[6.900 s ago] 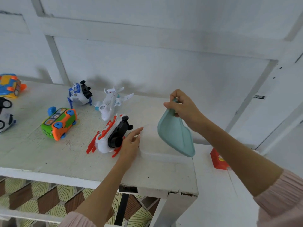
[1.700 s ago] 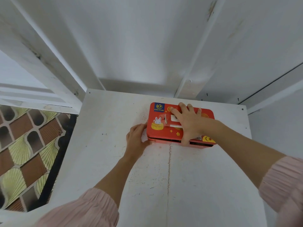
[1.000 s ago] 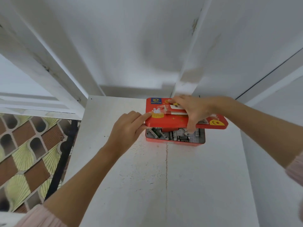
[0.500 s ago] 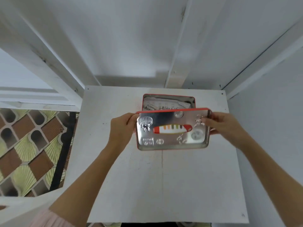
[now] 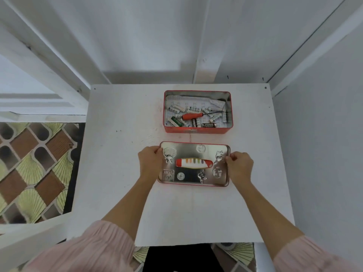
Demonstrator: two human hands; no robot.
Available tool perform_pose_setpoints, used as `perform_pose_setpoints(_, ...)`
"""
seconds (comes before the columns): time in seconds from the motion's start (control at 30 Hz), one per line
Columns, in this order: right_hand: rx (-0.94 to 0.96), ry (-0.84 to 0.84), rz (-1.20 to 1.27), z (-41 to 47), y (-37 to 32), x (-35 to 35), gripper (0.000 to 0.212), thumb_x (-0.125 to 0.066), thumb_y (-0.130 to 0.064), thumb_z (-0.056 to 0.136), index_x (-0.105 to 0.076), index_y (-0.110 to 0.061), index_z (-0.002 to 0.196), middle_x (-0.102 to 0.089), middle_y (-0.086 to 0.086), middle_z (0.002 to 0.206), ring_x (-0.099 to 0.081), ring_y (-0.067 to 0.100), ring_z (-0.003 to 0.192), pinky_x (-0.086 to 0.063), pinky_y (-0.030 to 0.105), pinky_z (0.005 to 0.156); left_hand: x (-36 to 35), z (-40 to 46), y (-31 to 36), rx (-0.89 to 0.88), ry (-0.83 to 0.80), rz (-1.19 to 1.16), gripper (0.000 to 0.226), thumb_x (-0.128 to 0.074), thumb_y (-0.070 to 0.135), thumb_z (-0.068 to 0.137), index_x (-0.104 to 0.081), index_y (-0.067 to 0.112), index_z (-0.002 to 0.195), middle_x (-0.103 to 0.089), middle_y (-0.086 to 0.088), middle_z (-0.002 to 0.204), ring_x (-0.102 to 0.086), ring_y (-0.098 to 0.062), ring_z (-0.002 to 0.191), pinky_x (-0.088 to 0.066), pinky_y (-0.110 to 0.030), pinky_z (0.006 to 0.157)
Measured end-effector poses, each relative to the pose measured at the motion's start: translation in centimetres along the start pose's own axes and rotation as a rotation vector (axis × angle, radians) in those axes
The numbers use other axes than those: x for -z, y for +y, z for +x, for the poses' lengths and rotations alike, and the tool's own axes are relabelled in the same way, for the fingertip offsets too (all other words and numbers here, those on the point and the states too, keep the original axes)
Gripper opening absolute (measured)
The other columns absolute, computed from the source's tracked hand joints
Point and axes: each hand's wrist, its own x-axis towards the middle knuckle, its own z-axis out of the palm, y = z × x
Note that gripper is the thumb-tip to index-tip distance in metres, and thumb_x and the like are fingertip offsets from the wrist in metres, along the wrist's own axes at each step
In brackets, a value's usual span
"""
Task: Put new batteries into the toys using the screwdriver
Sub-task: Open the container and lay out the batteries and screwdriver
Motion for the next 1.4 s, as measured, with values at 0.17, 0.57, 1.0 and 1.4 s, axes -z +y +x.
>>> perform_pose_setpoints(0.17, 0.023, -0.117, -0.079, 0.4, 0.4, -0.7, 0.018, -0.050, 0.001, 0.087, -0.067, 0.006, 0.089, -0.054, 0.023, 0.097, -0.048, 0.024, 0.078, -0.025, 0.018, 0.057, -0.5, 0.2, -0.9, -0.079, -0.108, 0.162, 0.020, -0.044, -0.008, 0.089, -0.064, -0.006, 0.089, -0.034, 0.000, 0.070, -0.041, -0.022, 0.077, -0.031, -0.015, 0.054)
perform_pose_setpoints(0.57, 0.477, 0.059, 0.110, 2.7, -4.3, 2.5, 0.013, -0.061, 0.007, 0.078, -0.068, -0.001, 0.085, -0.058, 0.009, 0.086, -0.056, 0.025, 0.080, -0.043, 0.028, 0.072, 1.8, 0.6, 1.0, -0.271, 0.176, -0.064, 0.023, -0.052, -0.003, 0.091, -0.067, -0.002, 0.108, -0.064, -0.015, 0.104, -0.054, -0.013, 0.082, -0.034, -0.001, 0.074)
perform_pose_setpoints(1.0, 0.725, -0.355, -0.836, 10.3, -10.8, -0.7, 0.018, -0.060, -0.017, 0.087, -0.065, -0.019, 0.104, -0.061, 0.004, 0.107, -0.058, 0.024, 0.099, -0.041, 0.030, 0.067, -0.4, 4.9, 6.9, -0.493, -0.191, 0.119, 0.023, -0.059, 0.010, 0.092, -0.069, 0.011, 0.113, -0.066, -0.002, 0.111, -0.057, -0.014, 0.100, -0.037, -0.015, 0.091)
perform_pose_setpoints(1.4, 0.669, -0.351, -0.441, 11.3, -10.0, 0.0, 0.014, -0.064, -0.015, 0.079, -0.060, -0.005, 0.088, -0.049, 0.003, 0.096, -0.049, 0.020, 0.089, -0.040, 0.031, 0.068, -2.6, 8.6, 9.2, -0.417, -0.453, 0.318, 0.037, -0.041, -0.005, 0.095, -0.058, 0.003, 0.127, -0.060, -0.019, 0.122, -0.051, -0.015, 0.069, -0.041, -0.008, 0.052)
